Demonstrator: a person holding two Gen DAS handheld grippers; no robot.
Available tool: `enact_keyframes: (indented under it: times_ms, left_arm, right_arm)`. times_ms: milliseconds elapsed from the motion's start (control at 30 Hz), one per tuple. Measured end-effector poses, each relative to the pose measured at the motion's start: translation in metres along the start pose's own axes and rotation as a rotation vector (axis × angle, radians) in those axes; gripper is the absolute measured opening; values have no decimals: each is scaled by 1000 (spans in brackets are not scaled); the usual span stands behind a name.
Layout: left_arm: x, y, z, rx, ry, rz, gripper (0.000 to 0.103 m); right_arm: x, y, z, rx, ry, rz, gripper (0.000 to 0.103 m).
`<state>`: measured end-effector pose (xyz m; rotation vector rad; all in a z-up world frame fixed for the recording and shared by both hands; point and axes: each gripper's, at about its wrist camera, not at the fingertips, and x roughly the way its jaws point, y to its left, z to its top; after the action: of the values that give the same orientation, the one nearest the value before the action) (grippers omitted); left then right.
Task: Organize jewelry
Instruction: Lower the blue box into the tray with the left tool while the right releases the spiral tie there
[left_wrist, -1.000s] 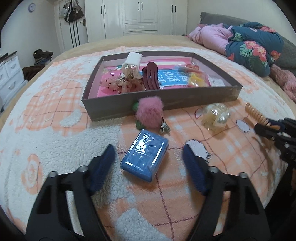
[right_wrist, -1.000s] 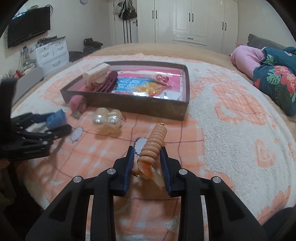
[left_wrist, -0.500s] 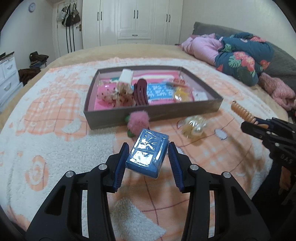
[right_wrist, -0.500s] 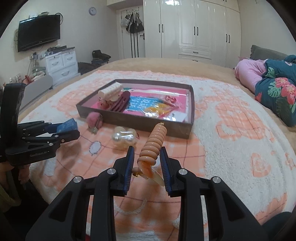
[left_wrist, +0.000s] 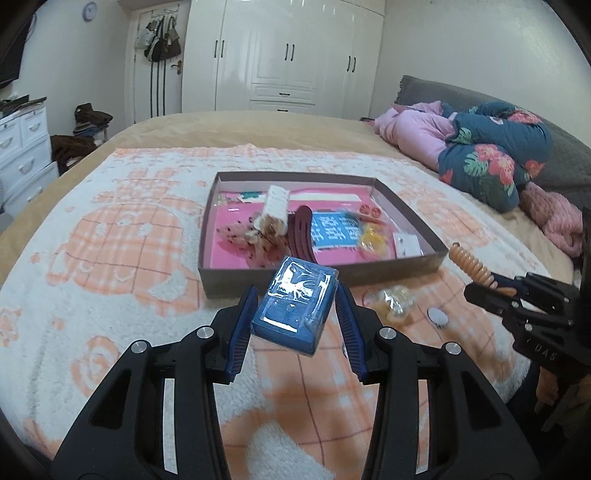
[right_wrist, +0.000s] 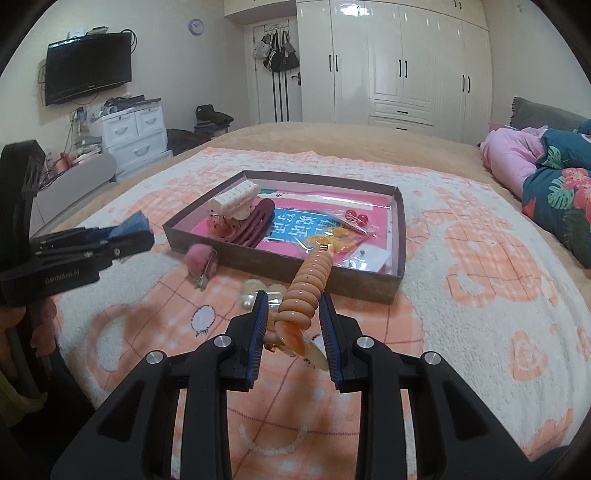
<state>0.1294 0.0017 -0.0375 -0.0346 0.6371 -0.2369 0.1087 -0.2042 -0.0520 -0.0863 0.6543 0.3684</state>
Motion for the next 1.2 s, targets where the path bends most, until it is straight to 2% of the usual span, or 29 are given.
enact_keyframes:
  times_ms: [300,567,867,1200]
  left_arm:
    - [8,12,27,-39,-28,27,35]
    - [19,7,50,-36,-52,18,35]
    - [47,-2,65,-33,-39,-4,35]
    - [84,-11,72,-15,-2,-23,35]
  right_arm:
    - [6,0,12,-18,-20,10,27]
    - [13,-10,29,-4,-42,-8,27]
    - [31,-26,49,7,-59,-37,27]
    - [69,-54,67,45,-10,-47,27]
